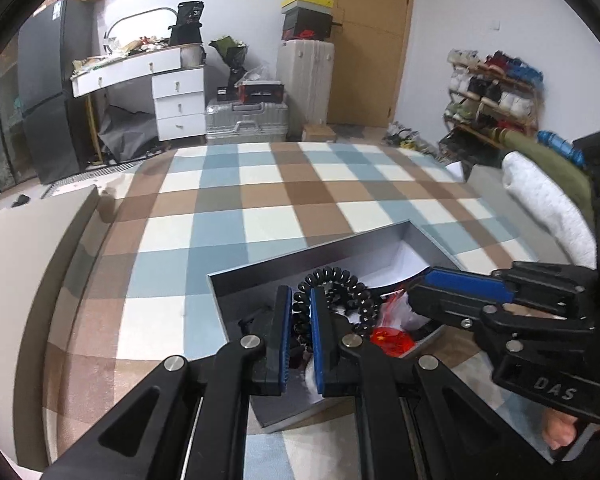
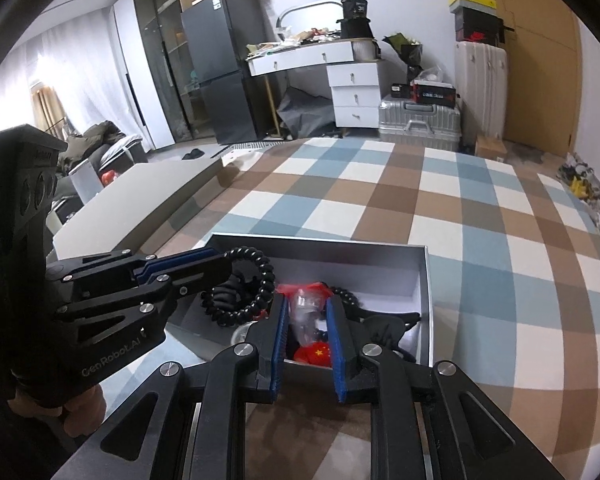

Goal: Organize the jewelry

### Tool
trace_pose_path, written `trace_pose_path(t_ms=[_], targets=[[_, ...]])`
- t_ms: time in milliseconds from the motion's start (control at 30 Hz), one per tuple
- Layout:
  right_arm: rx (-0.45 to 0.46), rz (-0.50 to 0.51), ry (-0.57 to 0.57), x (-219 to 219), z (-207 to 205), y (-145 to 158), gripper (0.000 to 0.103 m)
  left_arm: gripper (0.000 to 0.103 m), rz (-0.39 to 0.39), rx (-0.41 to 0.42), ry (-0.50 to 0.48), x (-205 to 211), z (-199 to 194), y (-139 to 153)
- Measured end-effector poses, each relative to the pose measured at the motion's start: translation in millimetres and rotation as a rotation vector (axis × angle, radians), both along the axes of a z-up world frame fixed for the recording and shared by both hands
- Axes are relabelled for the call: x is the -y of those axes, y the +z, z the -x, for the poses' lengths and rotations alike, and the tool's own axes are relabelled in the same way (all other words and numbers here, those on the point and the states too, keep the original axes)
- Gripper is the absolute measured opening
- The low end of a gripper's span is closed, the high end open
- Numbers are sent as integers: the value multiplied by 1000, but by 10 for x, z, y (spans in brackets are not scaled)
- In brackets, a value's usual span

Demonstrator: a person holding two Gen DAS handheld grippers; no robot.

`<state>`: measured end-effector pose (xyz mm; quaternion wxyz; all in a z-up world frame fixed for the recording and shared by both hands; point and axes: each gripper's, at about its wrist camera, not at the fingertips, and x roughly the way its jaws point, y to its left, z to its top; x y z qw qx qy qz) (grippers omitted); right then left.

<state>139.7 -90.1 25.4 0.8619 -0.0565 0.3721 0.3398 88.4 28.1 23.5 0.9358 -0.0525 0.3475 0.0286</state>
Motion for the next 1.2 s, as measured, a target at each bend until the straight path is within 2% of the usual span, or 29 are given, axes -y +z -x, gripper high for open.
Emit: trace_pose_path(t_ms=[133, 200, 233, 300, 367, 433, 500, 633, 700, 733, 767, 967, 1200], targets=[[6, 1, -5, 36, 14, 6, 20, 5, 2, -1, -10, 41, 42, 13], [11, -3, -10, 79, 39, 27, 20, 11, -12, -2, -14, 72, 65, 37], [13, -6, -13, 102, 45, 36, 20, 19, -19, -1, -12, 81, 75, 51], [21, -9, -24, 161, 75, 62, 29, 36, -26, 6, -12, 98, 103, 84], [31, -17, -31, 208, 96, 87, 36, 58, -15, 16, -15, 97, 118, 100], [33, -26, -39, 268, 122, 111, 50, 71, 0, 24, -20, 101, 146, 121], [41, -35, -49, 327, 150, 137, 71, 77, -1, 35, -14, 107, 182, 143], [62, -40, -57, 391, 198, 174, 85, 85, 0, 55, -20, 127, 232, 153], [66, -46, -64, 422, 225, 180, 98, 91, 6, 53, -21, 131, 254, 136], [68, -54, -68, 443, 245, 182, 100, 99, 8, 53, -16, 127, 266, 125], [74, -66, -68, 464, 266, 185, 103, 102, 7, 59, -10, 122, 284, 118], [84, -77, -63, 514, 325, 147, 103, 102, 17, 84, 20, 66, 376, 70], [137, -96, -65, 558, 417, 89, 103, 102, -26, 116, 31, 46, 513, -2]])
